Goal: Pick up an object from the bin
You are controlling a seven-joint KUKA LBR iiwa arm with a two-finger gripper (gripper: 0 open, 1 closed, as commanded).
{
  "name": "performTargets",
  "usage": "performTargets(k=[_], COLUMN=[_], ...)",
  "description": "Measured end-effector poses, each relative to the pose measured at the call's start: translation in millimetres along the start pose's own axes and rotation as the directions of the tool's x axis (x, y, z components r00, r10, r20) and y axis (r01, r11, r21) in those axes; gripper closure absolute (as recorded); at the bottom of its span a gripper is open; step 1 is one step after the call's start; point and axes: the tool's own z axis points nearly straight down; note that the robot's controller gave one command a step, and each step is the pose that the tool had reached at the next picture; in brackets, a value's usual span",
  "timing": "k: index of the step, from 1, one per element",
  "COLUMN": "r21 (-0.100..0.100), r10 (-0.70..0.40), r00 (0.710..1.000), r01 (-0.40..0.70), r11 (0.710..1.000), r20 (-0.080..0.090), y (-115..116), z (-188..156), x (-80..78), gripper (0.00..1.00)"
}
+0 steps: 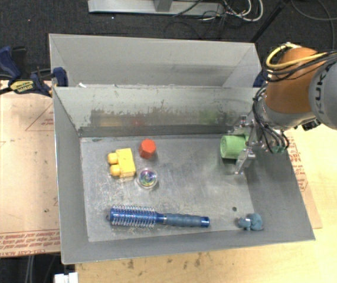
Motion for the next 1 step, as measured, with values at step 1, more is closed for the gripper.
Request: performTargets(k=[1], r21=[0.0], r10=[-0.019], r00=[1.0], r01=[0.019], r11=[1.0], r20=[0.003], y=[3.7], z=[16.4], x=[-0.7], gripper=[0.0])
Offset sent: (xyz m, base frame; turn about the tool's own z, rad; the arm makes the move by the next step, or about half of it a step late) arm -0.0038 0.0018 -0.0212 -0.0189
